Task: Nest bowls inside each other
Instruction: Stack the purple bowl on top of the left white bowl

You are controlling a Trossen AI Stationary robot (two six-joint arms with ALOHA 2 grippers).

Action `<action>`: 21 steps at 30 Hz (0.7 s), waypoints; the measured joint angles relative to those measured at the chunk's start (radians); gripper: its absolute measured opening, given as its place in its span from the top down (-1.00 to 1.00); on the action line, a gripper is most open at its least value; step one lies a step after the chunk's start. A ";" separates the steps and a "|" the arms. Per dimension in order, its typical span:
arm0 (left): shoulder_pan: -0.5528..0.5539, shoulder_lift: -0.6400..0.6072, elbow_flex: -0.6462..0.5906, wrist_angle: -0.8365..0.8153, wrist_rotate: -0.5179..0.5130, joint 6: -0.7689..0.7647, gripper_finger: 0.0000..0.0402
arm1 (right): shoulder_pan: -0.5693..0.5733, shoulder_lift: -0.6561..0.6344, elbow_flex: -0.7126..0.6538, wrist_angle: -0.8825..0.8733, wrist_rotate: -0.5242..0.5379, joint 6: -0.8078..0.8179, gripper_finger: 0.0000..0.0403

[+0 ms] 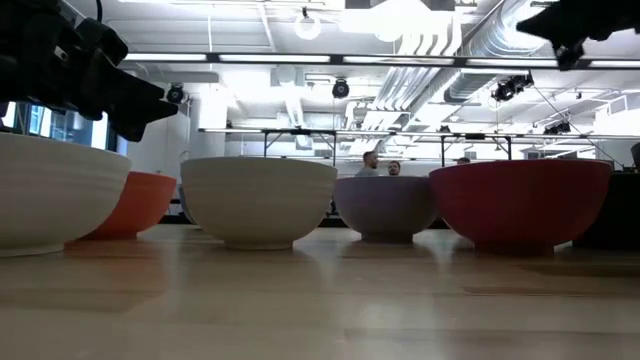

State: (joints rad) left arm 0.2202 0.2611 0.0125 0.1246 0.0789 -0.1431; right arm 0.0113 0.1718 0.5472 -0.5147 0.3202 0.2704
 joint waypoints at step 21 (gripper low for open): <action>0.000 0.000 0.000 0.011 -0.004 -0.002 0.11 | -0.100 0.589 0.650 -0.805 0.233 0.385 0.97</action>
State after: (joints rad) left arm 0.2201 0.2607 0.0124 0.1356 0.0752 -0.1455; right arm -0.0886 0.7605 1.1971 -1.3194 0.5530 0.6558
